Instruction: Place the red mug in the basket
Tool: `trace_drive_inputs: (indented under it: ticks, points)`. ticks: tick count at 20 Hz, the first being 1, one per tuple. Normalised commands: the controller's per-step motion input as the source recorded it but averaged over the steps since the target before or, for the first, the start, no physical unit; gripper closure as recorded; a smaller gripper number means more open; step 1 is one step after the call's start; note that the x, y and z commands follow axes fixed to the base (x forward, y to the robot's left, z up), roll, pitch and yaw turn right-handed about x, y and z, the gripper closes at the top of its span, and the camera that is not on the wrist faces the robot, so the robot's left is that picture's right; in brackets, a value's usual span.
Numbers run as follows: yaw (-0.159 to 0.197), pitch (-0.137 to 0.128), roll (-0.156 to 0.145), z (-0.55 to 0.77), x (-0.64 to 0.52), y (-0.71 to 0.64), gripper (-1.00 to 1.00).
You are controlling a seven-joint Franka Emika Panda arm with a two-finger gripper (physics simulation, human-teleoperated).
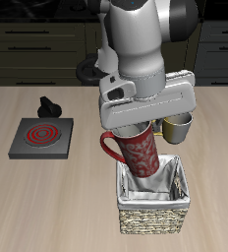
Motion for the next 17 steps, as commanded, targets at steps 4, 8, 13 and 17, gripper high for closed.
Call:
trace_drive_inputs:
  ticks: [4, 8, 13, 17]
  points:
    - [0.104, -0.016, -0.024, -0.27, 0.07, 0.12, -1.00]
    - [0.018, 0.044, 0.011, -0.17, 0.07, 0.00, -1.00]
    - [0.034, 0.009, 0.022, -0.03, -0.01, 0.04, -1.00]
    - [-0.004, -0.005, -0.003, 0.03, -0.01, 0.03, -1.00]
